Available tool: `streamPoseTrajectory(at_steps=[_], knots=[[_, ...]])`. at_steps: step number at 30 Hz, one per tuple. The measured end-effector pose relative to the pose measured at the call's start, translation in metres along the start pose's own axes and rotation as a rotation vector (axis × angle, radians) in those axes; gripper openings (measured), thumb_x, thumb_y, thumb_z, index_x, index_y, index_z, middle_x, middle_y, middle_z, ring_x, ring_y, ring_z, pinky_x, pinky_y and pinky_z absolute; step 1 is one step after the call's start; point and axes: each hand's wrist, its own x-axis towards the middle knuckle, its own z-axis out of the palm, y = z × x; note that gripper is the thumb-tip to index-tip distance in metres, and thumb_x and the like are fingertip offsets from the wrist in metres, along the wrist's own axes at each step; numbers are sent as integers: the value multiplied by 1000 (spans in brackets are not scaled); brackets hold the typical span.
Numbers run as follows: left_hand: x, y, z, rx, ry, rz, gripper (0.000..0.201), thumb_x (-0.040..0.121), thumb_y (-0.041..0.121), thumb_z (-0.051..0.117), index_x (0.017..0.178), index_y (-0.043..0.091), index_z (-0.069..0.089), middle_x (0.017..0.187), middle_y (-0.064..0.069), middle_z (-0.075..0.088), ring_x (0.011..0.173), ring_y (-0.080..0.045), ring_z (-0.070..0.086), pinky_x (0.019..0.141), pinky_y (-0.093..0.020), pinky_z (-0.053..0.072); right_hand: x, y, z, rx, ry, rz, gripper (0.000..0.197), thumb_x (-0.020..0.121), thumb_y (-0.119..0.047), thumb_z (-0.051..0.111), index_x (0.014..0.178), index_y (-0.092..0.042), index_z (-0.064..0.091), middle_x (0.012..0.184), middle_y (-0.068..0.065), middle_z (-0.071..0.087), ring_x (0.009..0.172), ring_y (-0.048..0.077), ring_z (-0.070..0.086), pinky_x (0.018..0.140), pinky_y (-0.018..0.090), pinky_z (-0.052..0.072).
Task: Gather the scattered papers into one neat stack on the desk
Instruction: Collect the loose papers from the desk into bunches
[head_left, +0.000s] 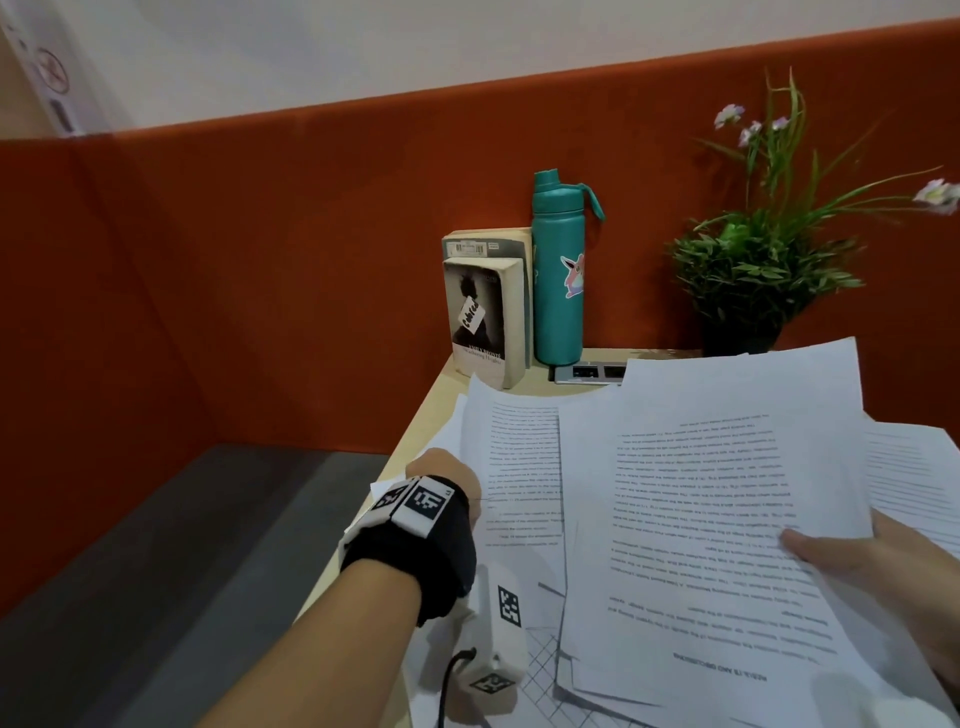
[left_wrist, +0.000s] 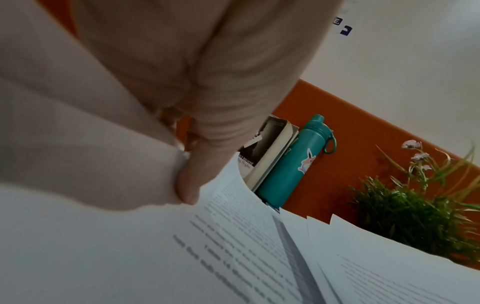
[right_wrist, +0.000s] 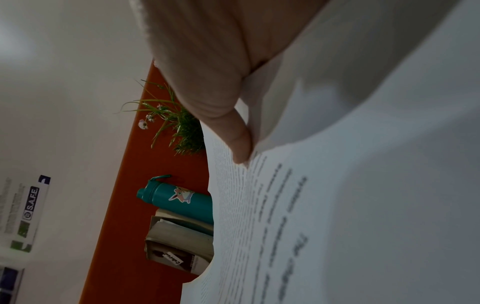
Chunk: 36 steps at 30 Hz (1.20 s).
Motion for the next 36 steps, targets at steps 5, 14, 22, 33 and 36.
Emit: streamPoseTrajectory(at_steps=[5, 14, 22, 33, 36], knots=[[11, -10, 9, -246, 101, 56, 56, 81, -1, 65, 126, 2, 33, 120, -18, 59, 111, -35, 59, 81, -36, 49, 5, 5, -5, -11, -29, 9, 85, 34, -28, 89, 115, -18, 66, 102, 10, 79, 91, 41, 74, 93, 59, 49], [-1, -29, -9, -622, -129, 159, 31, 92, 0, 55, 123, -6, 56, 93, -9, 61, 66, -16, 57, 41, -13, 45, 11, 12, -9, -10, -47, 8, 43, 80, -11, 69, 121, -22, 64, 114, 7, 76, 102, 37, 71, 98, 58, 45], [-4, -49, -39, -888, 34, 242, 30, 91, 2, 59, 121, -2, 62, 109, -13, 72, 91, -24, 72, 76, -31, 57, 4, 13, -11, 126, -73, 4, 44, 86, -5, 62, 126, -21, 62, 122, 9, 72, 112, 40, 65, 105, 60, 38], [-19, -39, -90, -1174, 102, 393, 37, 75, 16, 76, 109, 3, 70, 111, -14, 73, 100, -28, 68, 96, -48, 51, -8, -19, 9, 143, -73, -250, 37, 97, -7, 50, 125, -29, 59, 111, -14, 74, 103, 6, 70, 92, 34, 47], [-31, -14, -38, -1193, -17, 362, 37, 82, -1, 69, 118, -5, 65, 115, -19, 69, 93, -25, 70, 89, -38, 56, -10, -31, 26, 129, -59, -325, 37, 99, -7, 46, 116, -35, 63, 111, -18, 74, 99, -1, 70, 92, 31, 53]])
